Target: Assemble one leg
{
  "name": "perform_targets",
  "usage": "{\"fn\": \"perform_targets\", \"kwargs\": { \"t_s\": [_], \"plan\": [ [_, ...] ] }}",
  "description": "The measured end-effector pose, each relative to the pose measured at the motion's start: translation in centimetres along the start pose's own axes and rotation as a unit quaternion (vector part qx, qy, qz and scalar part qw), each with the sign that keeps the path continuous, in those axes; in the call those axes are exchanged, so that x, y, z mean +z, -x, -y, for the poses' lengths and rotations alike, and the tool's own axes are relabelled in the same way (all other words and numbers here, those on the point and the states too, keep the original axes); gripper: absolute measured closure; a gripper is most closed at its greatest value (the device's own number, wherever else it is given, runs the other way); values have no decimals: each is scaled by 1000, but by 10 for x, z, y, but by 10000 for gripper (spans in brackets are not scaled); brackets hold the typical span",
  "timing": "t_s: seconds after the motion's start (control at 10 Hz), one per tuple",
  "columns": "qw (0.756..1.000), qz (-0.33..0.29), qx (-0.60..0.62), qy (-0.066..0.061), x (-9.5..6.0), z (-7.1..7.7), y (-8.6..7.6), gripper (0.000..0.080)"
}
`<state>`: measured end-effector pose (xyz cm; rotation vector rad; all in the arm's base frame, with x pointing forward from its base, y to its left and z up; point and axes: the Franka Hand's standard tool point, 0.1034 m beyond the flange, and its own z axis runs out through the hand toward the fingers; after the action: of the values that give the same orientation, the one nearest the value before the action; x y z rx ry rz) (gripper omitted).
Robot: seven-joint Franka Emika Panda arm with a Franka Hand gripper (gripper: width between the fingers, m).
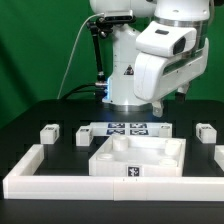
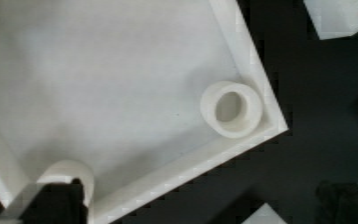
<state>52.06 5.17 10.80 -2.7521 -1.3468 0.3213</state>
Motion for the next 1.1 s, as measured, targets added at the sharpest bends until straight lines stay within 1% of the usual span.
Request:
{"fn": "perform_targets", "kwargs": {
  "t_s": [0.9,1.0,1.1],
  "plan": [
    [1000,-1,0,0,1,0,0,150],
    [999,-20,-32,15,8,-6,2,150],
    [998,-31,-48,24,18,-9,10,150]
  ]
}}
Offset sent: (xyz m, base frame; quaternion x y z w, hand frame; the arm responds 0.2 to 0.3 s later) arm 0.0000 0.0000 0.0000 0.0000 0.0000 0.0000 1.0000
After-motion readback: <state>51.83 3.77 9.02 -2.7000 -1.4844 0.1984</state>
